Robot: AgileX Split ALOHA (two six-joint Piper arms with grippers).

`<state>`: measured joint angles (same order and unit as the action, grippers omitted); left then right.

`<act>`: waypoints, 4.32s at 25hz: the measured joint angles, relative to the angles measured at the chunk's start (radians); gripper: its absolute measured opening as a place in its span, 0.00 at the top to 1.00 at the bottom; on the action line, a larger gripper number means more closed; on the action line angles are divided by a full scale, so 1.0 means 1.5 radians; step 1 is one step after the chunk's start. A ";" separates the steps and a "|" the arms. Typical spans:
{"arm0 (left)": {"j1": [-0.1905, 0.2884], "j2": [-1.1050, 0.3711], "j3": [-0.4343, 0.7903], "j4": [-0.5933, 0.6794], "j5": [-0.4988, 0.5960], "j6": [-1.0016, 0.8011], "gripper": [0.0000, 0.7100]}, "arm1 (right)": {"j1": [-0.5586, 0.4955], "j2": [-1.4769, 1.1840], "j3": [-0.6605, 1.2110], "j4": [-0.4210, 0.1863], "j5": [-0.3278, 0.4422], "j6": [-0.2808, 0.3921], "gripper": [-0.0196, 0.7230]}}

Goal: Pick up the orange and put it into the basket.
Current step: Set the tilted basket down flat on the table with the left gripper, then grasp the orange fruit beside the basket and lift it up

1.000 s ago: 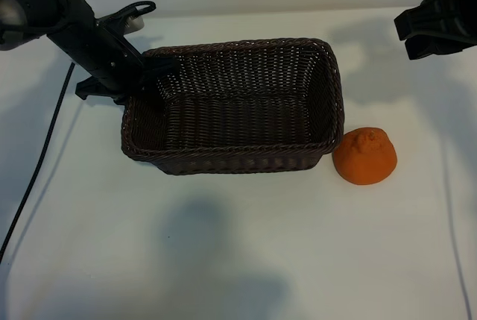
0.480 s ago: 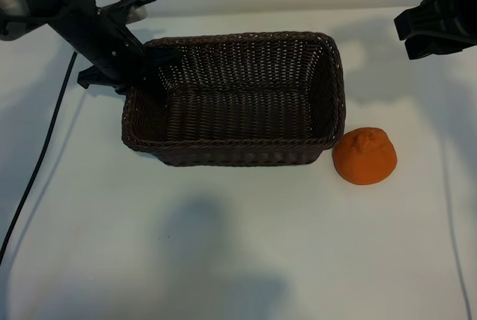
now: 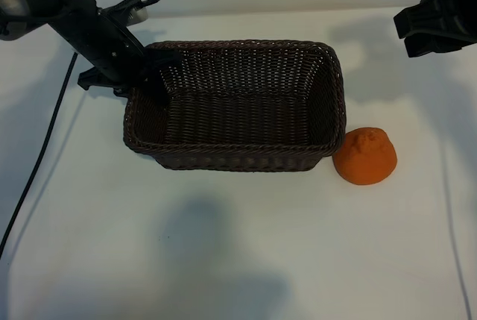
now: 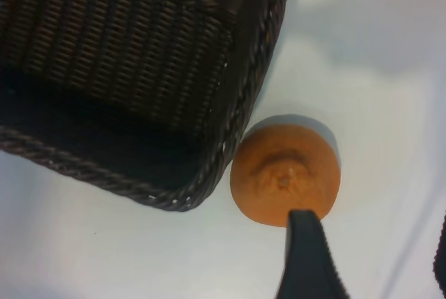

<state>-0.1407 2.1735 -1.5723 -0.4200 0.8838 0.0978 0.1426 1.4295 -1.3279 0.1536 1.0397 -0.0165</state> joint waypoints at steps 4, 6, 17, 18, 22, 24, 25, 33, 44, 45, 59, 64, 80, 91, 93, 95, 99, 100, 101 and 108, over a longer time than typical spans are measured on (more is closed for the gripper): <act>0.000 0.000 -0.002 -0.007 0.000 0.000 0.55 | 0.000 0.000 0.000 0.000 0.000 0.000 0.39; 0.000 0.000 -0.002 -0.009 0.000 0.000 0.52 | 0.000 0.000 0.000 0.000 0.000 0.000 0.39; 0.000 0.000 -0.002 0.000 0.003 -0.002 0.45 | 0.000 0.000 0.000 0.000 0.000 0.000 0.39; 0.000 0.000 -0.002 0.000 0.003 -0.002 0.44 | 0.000 0.000 0.000 0.000 0.000 0.000 0.39; 0.000 0.000 -0.002 0.000 0.005 -0.010 0.44 | 0.000 0.000 0.000 0.000 0.000 0.000 0.39; 0.000 0.000 -0.002 0.000 0.013 -0.012 0.44 | 0.000 0.000 0.000 0.000 0.000 0.000 0.39; 0.000 0.000 -0.002 0.000 0.016 -0.012 0.44 | 0.000 0.000 0.000 0.000 0.000 0.000 0.39; 0.002 0.000 -0.002 0.000 0.040 -0.013 0.44 | 0.000 0.000 0.000 0.000 0.000 0.000 0.39; 0.010 0.000 -0.002 0.002 0.061 -0.017 0.44 | 0.000 0.000 0.000 0.000 0.000 0.000 0.39; 0.010 0.000 -0.002 0.002 0.061 -0.017 0.44 | 0.000 0.000 0.000 0.000 0.000 0.000 0.39; 0.021 -0.027 -0.034 -0.005 0.128 -0.016 0.44 | 0.000 0.000 0.000 0.000 0.000 0.000 0.39; 0.026 -0.028 -0.081 0.009 0.194 -0.017 0.44 | 0.000 0.000 0.000 0.000 0.000 0.000 0.39; 0.029 -0.120 -0.140 0.049 0.194 -0.029 0.44 | 0.000 0.000 0.000 0.000 -0.001 0.000 0.39; 0.030 -0.216 -0.047 0.018 0.194 0.032 0.44 | 0.000 0.000 0.000 0.000 -0.007 0.000 0.39; 0.030 -0.231 -0.013 0.016 0.194 0.047 0.44 | 0.000 0.000 0.000 0.000 -0.007 0.000 0.39; 0.030 -0.243 0.017 0.016 0.194 0.054 0.44 | 0.000 0.000 0.000 0.000 -0.007 0.000 0.39; 0.030 -0.256 0.060 0.009 0.194 0.078 0.44 | 0.000 0.000 0.000 0.000 -0.007 0.000 0.39; 0.030 -0.259 0.064 0.005 0.194 0.084 0.44 | 0.000 0.000 0.000 0.000 -0.007 0.000 0.39; 0.030 -0.262 0.066 0.002 0.194 0.087 0.44 | 0.000 0.000 0.000 0.000 -0.007 0.000 0.39; 0.030 -0.291 0.066 0.003 0.194 0.103 0.44 | 0.000 0.000 0.000 0.000 -0.007 0.000 0.39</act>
<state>-0.0955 1.7365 -1.4731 -0.4155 1.1752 0.2523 0.1426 1.4295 -1.3279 0.1536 1.0298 -0.0165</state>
